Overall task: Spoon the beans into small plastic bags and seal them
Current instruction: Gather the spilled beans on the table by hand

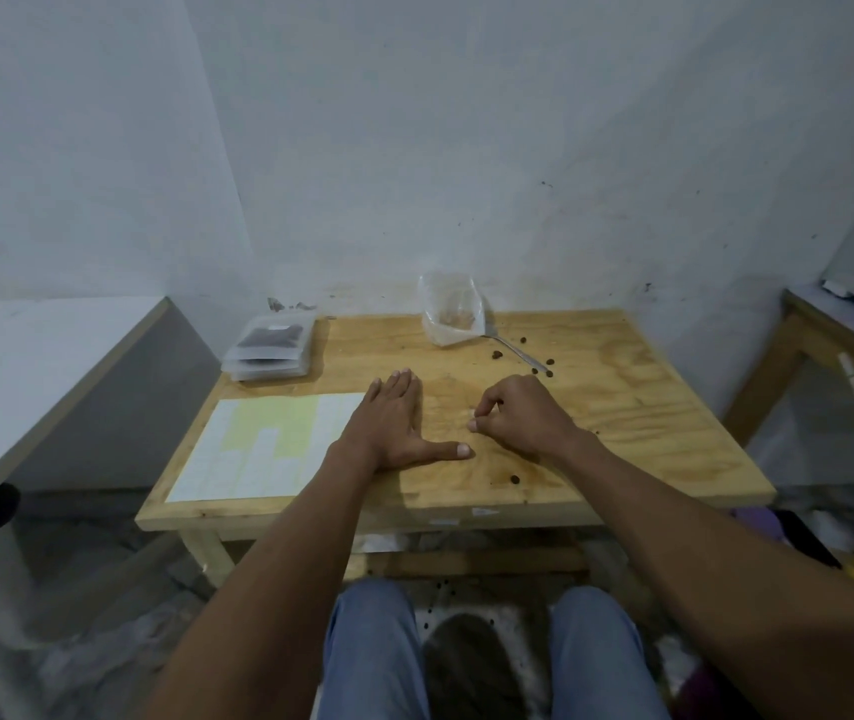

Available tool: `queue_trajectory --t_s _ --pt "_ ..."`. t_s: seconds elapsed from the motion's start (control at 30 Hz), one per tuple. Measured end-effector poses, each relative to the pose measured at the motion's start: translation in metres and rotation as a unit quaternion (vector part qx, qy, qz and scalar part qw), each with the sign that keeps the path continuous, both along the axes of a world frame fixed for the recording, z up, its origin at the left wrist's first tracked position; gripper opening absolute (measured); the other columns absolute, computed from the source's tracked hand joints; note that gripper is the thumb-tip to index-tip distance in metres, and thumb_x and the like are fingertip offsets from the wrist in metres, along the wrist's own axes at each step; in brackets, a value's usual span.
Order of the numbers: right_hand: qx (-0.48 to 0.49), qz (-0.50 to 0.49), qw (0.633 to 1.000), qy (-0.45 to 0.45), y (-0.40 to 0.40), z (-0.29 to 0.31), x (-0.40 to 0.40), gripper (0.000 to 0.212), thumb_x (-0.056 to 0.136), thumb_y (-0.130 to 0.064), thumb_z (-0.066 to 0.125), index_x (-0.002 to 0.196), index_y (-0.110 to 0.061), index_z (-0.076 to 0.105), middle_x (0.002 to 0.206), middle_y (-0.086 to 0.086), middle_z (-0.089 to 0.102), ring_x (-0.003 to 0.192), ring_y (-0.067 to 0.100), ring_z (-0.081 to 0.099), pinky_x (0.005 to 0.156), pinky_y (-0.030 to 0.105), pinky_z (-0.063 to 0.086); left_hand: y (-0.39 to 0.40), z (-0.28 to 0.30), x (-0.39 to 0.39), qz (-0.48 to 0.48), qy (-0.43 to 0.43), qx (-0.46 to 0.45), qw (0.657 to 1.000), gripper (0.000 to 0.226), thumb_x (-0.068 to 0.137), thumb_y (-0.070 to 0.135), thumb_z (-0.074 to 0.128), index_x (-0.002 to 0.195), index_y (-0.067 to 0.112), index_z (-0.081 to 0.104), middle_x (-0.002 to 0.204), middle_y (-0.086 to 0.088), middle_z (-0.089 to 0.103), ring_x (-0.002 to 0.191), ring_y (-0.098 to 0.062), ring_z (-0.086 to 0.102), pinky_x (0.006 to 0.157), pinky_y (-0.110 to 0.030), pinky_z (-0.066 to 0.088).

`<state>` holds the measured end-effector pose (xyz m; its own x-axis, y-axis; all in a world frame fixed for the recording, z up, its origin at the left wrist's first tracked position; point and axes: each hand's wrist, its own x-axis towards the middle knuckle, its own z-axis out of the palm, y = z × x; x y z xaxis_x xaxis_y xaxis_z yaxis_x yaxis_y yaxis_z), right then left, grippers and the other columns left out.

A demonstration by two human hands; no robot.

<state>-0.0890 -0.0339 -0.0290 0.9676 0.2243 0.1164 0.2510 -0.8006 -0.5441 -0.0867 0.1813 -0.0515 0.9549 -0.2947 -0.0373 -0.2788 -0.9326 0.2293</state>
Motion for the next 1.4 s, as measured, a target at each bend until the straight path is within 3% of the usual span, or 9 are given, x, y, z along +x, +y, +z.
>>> queue_trajectory --t_s 0.3,0.4,0.5,0.63,0.73,0.9,1.07,1.13,1.4 --pt "-0.015 -0.019 1.0 -0.002 0.009 0.001 -0.002 0.008 0.086 -0.02 0.074 0.084 -0.014 0.079 0.093 0.0 0.076 0.09 0.013 0.069 0.075 0.027 0.052 0.0 -0.001 -0.001 0.003 -0.001 -0.003 1.0 0.144 0.059 0.102 0.042 0.162 0.009 0.004 0.17 -0.009 -0.001 0.157 -0.02 -0.002 0.127 -0.042 -0.001" --pt "0.122 -0.094 0.988 0.027 0.016 0.002 0.002 0.019 0.086 -0.019 0.07 0.08 -0.003 0.077 0.08 0.011 0.075 0.075 0.021 0.07 0.064 0.024 0.049 0.001 -0.002 -0.001 -0.002 -0.005 -0.005 1.0 0.143 0.06 0.103 0.041 0.162 0.009 0.005 0.17 -0.01 -0.001 0.157 -0.02 -0.001 0.127 -0.042 -0.001" --pt "0.351 -0.202 0.906 0.124 0.019 0.012 0.006 0.025 0.088 -0.018 0.06 0.083 0.004 0.07 0.053 0.01 0.053 0.043 0.018 0.042 0.042 0.022 0.031 0.002 -0.001 0.001 -0.006 -0.009 -0.005 1.0 0.145 0.058 0.104 0.039 0.162 0.008 0.008 0.17 -0.01 0.003 0.157 -0.022 0.002 0.128 -0.044 0.002" --pt "0.63 -0.224 0.704 0.24 0.017 0.022 0.015 0.023 0.087 -0.009 0.035 0.072 -0.009 0.053 0.049 -0.005 0.029 0.038 0.009 0.017 0.037 0.02 0.014 0.001 0.0 0.009 -0.011 -0.055 0.003 0.998 0.138 0.053 0.109 0.034 0.147 0.007 0.038 0.16 -0.01 0.032 0.151 -0.027 0.022 0.124 -0.05 0.017" --pt "0.68 -0.221 0.66 0.231 0.013 0.023 0.023 0.025 0.086 -0.007 0.032 0.073 -0.006 0.053 0.052 -0.001 0.038 0.04 0.011 0.021 0.038 0.02 0.016 -0.004 0.0 0.014 -0.017 -0.057 -0.002 0.998 0.137 0.056 0.106 0.037 0.149 0.006 0.034 0.161 -0.01 0.029 0.154 -0.027 0.018 0.125 -0.05 0.014" --pt "0.625 -0.228 0.711 0.228 0.008 0.023 0.044 0.024 0.088 -0.012 0.044 0.077 -0.002 0.063 0.059 0.001 0.049 0.04 0.01 0.026 0.036 0.02 0.02 -0.015 0.007 0.028 -0.018 -0.012 -0.003 1.0 0.152 0.053 0.105 0.037 0.161 0.004 0.002 0.17 -0.011 -0.001 0.157 -0.022 -0.003 0.127 -0.046 0.001" --pt "0.28 -0.229 0.929 0.073 0.0 0.015 0.053 0.016 0.078 -0.016 0.068 0.079 -0.002 0.076 0.067 0.006 0.065 0.058 0.019 0.057 0.058 0.027 0.043 -0.028 0.007 0.047 -0.051 0.015 0.006 0.999 0.155 0.049 0.105 0.038 0.161 0.006 -0.003 0.17 -0.01 -0.008 0.157 -0.021 -0.008 0.127 -0.044 -0.002" --pt "0.163 -0.142 0.976 -0.011 -0.004 0.006 0.05 0.014 0.075 -0.018 0.074 0.066 -0.007 0.076 0.061 0.004 0.069 0.058 0.016 0.063 0.061 0.022 0.043 -0.03 0.002 0.051 -0.064 0.019 0.017 0.998 0.155 0.048 0.105 0.039 0.161 0.006 -0.002 0.17 -0.011 -0.007 0.157 -0.022 -0.006 0.127 -0.044 -0.002" --pt "0.044 -0.027 0.998 -0.038 -0.017 -0.018 0.041 0.016 0.074 -0.035 0.087 0.076 -0.021 0.081 0.074 -0.012 0.071 0.074 0.0 0.063 0.088 0.037 0.051 -0.029 -0.001 0.052 -0.055 0.017 0.016 0.998 0.159 0.043 0.109 0.033 0.161 0.006 0.0 0.17 -0.012 -0.004 0.157 -0.022 -0.004 0.128 -0.043 0.0"
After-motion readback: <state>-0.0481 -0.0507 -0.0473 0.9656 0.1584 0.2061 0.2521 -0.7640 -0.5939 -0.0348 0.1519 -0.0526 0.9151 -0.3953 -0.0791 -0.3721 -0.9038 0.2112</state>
